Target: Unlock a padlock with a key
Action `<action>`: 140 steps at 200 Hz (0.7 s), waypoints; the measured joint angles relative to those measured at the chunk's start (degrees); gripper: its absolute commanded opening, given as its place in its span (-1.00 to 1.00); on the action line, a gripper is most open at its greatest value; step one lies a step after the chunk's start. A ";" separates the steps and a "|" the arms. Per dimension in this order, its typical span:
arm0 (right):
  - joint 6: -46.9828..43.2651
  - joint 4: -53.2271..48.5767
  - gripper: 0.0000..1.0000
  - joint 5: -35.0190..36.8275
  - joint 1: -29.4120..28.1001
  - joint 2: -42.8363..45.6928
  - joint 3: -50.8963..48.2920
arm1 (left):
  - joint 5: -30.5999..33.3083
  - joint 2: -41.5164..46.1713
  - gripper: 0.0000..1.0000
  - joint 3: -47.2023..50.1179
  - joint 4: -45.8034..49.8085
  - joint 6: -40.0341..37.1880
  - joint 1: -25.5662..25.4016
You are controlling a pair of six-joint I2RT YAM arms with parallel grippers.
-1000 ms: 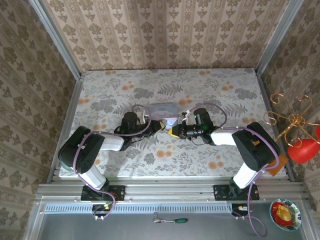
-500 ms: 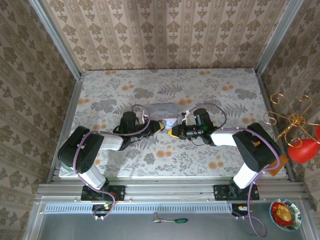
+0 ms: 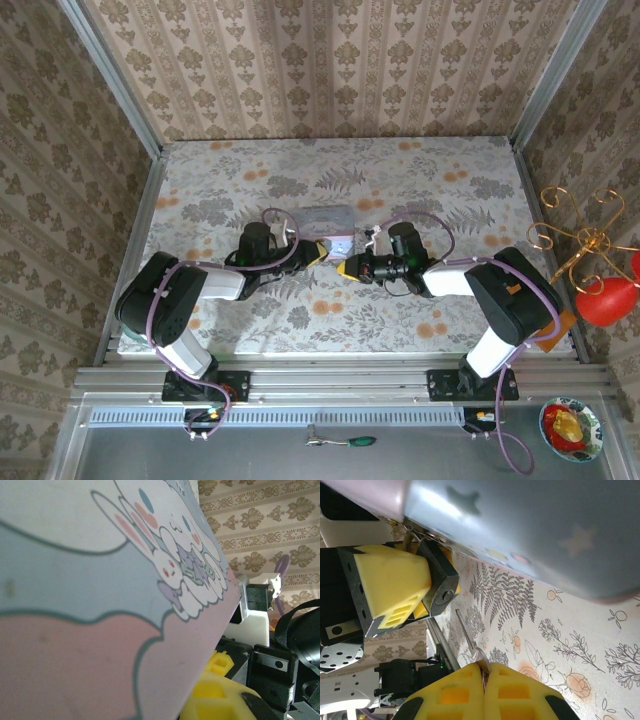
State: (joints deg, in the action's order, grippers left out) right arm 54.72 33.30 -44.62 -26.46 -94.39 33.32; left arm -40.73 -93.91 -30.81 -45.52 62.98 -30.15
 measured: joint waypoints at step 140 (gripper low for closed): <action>2.56 2.91 -1.00 -0.02 -1.18 0.02 0.66 | 0.39 0.00 -0.90 0.24 -1.27 0.48 -0.24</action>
State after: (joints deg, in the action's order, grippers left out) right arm 57.28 36.21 -44.64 -27.64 -94.37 33.98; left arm -40.34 -93.91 -30.57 -46.78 63.46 -30.39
